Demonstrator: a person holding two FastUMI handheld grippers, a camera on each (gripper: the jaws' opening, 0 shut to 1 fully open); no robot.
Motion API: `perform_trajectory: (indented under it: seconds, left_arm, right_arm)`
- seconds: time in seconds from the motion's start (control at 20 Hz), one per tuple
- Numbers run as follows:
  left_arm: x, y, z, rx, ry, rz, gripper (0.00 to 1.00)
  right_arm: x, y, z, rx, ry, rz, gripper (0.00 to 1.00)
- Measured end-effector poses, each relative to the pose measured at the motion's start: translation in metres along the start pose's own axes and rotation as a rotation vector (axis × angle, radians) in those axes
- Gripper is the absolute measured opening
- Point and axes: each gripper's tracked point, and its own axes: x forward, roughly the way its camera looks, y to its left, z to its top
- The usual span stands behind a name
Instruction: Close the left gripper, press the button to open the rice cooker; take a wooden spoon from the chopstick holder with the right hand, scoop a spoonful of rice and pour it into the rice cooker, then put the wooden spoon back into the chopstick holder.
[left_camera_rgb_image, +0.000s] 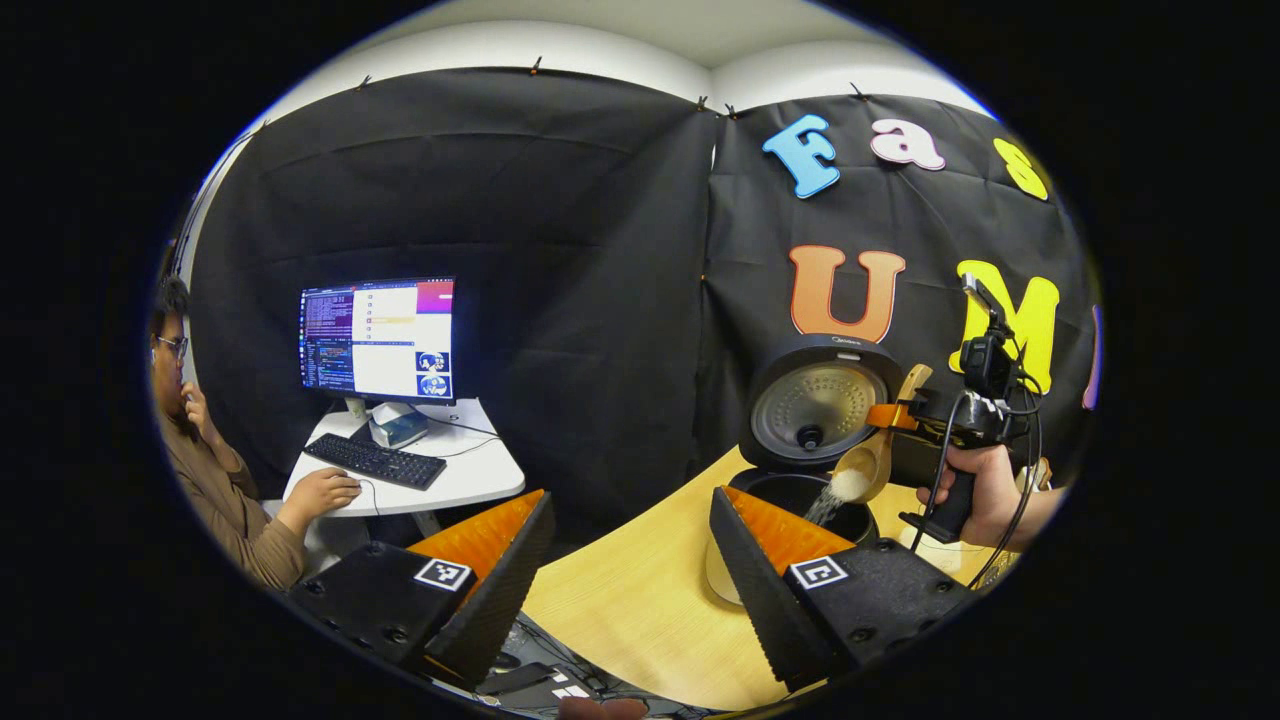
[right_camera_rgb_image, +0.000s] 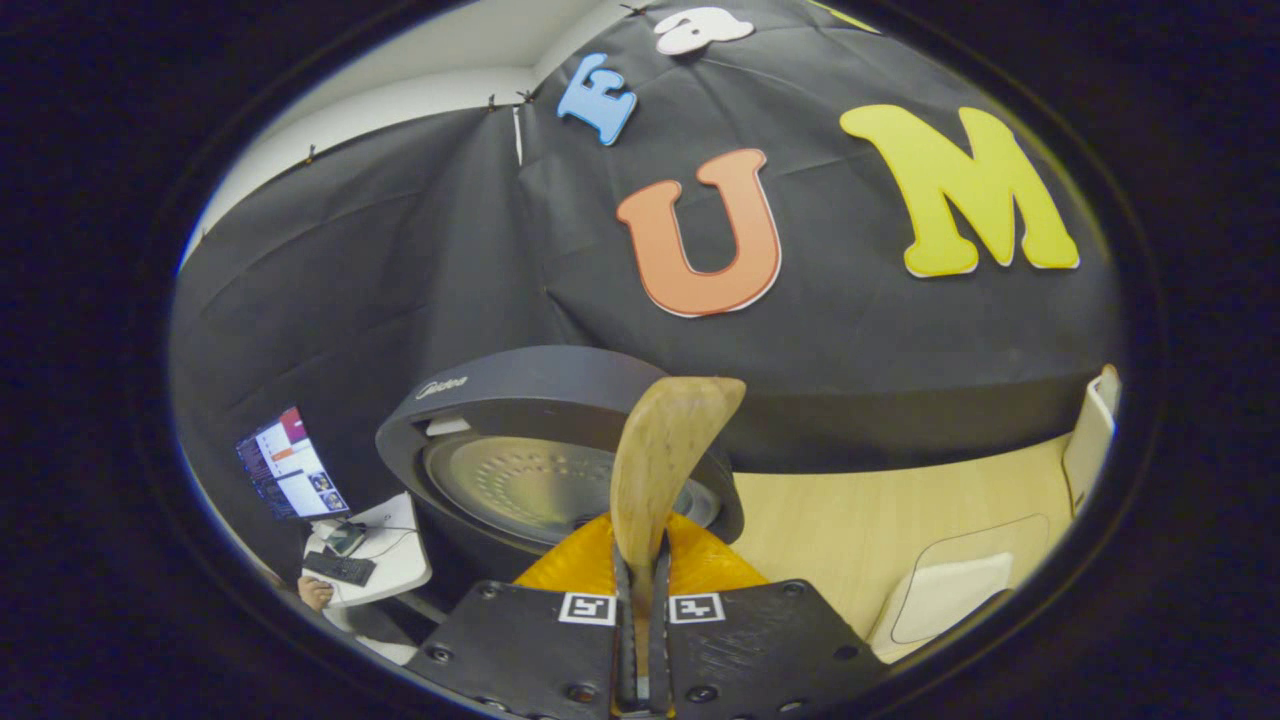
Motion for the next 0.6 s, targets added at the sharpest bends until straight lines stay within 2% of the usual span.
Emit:
perform_trajectory:
  seconds: [0.6]
  left_arm:
    - [-0.006,0.01,-0.003,-0.026,-0.005,0.005,0.99]
  right_arm:
    - [-0.016,0.014,0.029,-0.202,-0.098,0.008,0.05]
